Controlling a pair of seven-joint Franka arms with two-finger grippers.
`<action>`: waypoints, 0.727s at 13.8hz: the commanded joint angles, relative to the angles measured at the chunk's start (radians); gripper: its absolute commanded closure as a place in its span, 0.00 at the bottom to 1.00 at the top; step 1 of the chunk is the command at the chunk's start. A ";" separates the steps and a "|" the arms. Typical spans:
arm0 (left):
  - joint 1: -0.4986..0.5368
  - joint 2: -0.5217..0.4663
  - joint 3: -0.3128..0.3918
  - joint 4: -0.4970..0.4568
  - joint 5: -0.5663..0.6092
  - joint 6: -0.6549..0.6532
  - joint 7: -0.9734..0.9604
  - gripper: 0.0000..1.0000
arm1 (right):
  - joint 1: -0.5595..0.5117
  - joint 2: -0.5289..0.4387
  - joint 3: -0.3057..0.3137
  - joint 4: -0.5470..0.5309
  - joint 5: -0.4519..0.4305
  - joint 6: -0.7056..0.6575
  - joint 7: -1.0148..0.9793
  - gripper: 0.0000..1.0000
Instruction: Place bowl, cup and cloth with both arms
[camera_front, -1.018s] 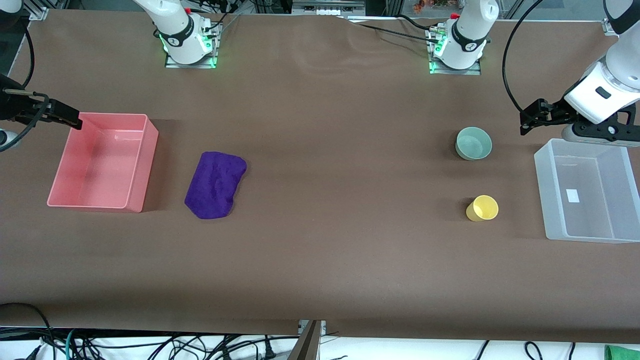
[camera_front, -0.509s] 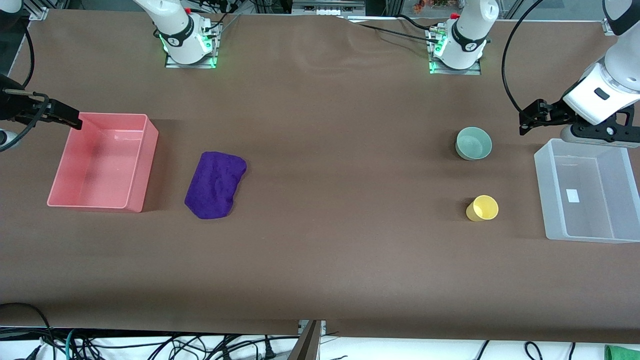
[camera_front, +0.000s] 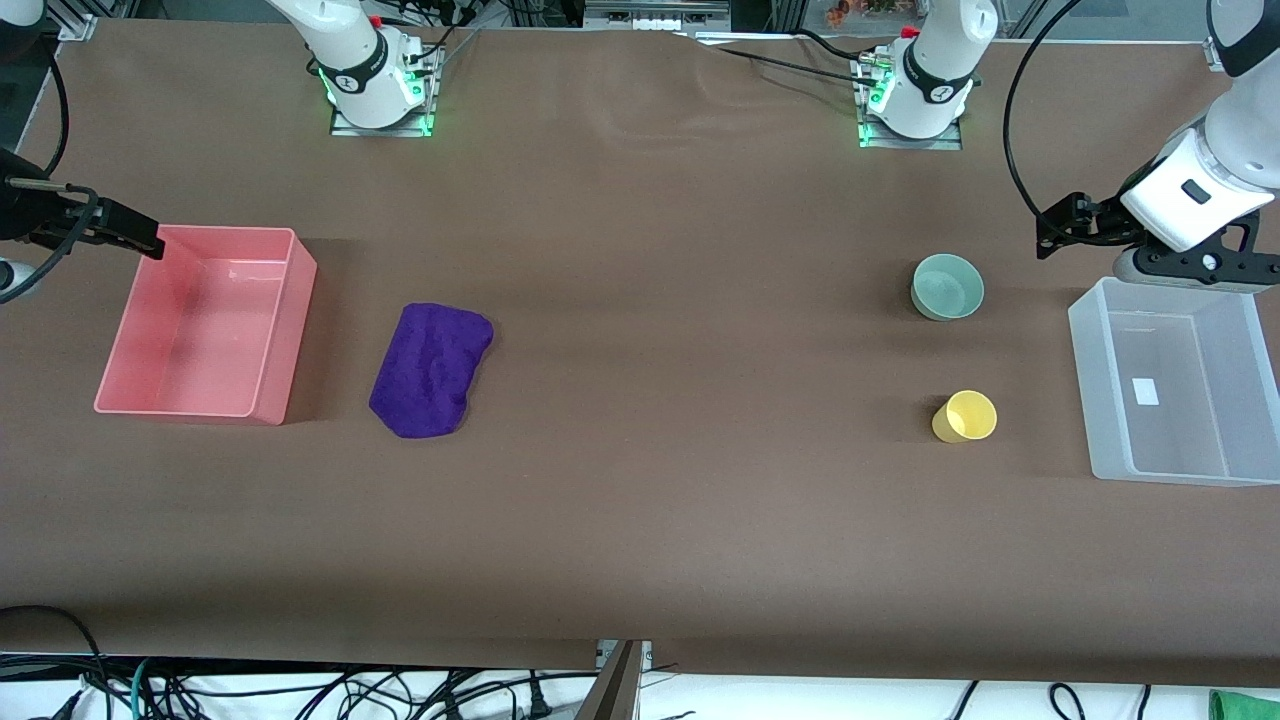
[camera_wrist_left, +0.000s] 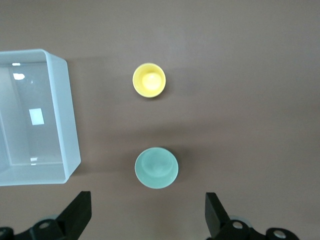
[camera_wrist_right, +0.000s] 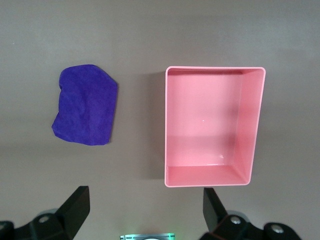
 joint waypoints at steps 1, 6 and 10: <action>0.007 0.020 0.008 0.011 -0.012 -0.114 0.117 0.00 | -0.008 0.008 0.003 0.021 0.012 -0.006 -0.016 0.00; 0.061 0.043 0.005 -0.177 0.025 0.070 0.166 0.00 | 0.004 0.040 0.008 0.019 0.000 -0.001 -0.012 0.00; 0.061 0.046 0.000 -0.433 0.062 0.384 0.295 0.00 | 0.024 0.123 0.011 0.004 -0.001 0.008 -0.013 0.00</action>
